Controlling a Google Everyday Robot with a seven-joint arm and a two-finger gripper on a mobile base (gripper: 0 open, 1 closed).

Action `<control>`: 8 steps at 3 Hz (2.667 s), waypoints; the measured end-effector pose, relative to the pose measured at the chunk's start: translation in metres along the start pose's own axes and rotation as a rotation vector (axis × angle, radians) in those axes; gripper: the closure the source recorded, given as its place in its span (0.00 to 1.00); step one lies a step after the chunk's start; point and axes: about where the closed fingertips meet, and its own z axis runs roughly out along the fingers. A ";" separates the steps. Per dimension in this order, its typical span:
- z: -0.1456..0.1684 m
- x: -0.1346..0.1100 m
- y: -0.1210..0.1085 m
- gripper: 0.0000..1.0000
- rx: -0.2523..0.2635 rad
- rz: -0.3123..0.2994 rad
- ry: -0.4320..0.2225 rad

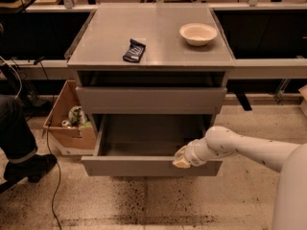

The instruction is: Open middle drawer

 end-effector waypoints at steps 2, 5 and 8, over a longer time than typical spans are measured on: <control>-0.011 0.007 0.017 0.35 -0.045 0.001 0.023; -0.042 0.006 0.003 0.23 -0.069 -0.007 0.018; -0.035 -0.020 -0.053 0.92 0.001 0.041 -0.162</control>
Offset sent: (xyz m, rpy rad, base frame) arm -0.0601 -0.0190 0.0241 -0.0303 0.1214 0.0696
